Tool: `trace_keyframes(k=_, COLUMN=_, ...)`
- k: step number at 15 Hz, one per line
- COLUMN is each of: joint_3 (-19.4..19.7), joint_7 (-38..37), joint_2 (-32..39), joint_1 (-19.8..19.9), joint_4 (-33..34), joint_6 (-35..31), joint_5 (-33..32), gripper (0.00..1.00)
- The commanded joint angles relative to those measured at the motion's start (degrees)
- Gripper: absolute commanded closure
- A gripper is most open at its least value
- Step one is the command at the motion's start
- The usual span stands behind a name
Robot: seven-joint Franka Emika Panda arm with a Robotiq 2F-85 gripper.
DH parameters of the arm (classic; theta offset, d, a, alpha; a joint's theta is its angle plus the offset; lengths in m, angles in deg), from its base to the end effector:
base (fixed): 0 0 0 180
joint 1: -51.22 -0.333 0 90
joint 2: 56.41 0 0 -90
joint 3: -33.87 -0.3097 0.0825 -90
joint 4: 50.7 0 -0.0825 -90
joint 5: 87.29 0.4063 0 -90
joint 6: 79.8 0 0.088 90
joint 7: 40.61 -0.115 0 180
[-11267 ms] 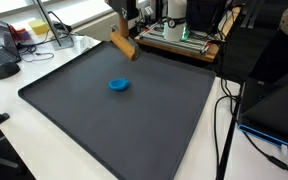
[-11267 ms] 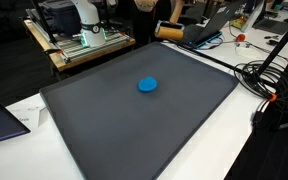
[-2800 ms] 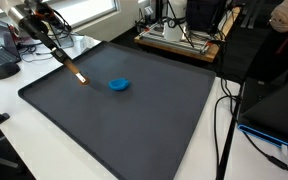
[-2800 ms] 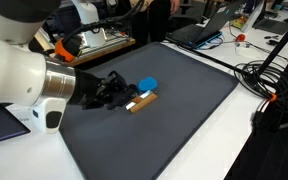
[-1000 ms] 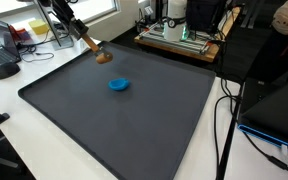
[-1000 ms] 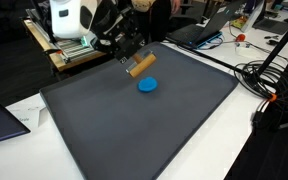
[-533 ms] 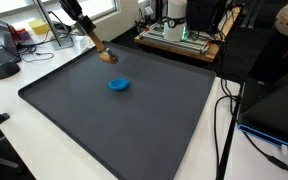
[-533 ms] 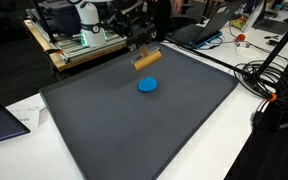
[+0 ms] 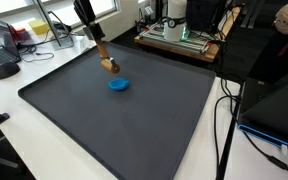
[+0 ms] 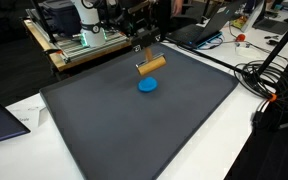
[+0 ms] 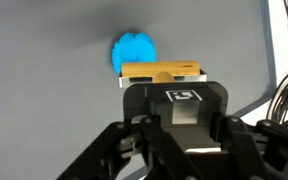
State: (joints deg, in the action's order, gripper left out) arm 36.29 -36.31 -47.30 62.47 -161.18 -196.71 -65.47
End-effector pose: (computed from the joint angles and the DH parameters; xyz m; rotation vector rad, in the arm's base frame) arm 0.5977 -0.1207 0.3817 -2.7684 0.4824 -0.0090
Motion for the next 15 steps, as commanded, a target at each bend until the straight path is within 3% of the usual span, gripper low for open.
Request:
trace_keyframes(k=1, joint_3=1.3, joint_7=1.8, joint_2=-9.8, joint_1=-1.6, joint_4=-14.0, joint_6=-11.8, joint_5=1.3, gripper=0.77)
trace_keyframes(k=7, joint_3=1.3, joint_7=5.5, joint_2=-19.7, joint_1=-4.0, joint_4=-29.9, joint_6=-32.8, joint_5=3.4, gripper=0.77)
trace_keyframes(k=12, joint_3=3.0, joint_7=8.9, joint_2=-25.8, joint_1=-9.1, joint_4=-38.2, joint_6=-42.8, joint_5=6.4, gripper=0.77)
trace_keyframes(k=15, joint_3=3.0, joint_7=14.8, joint_2=-28.8, joint_1=-11.2, joint_4=-41.6, joint_6=-46.1, joint_5=11.2, gripper=0.77)
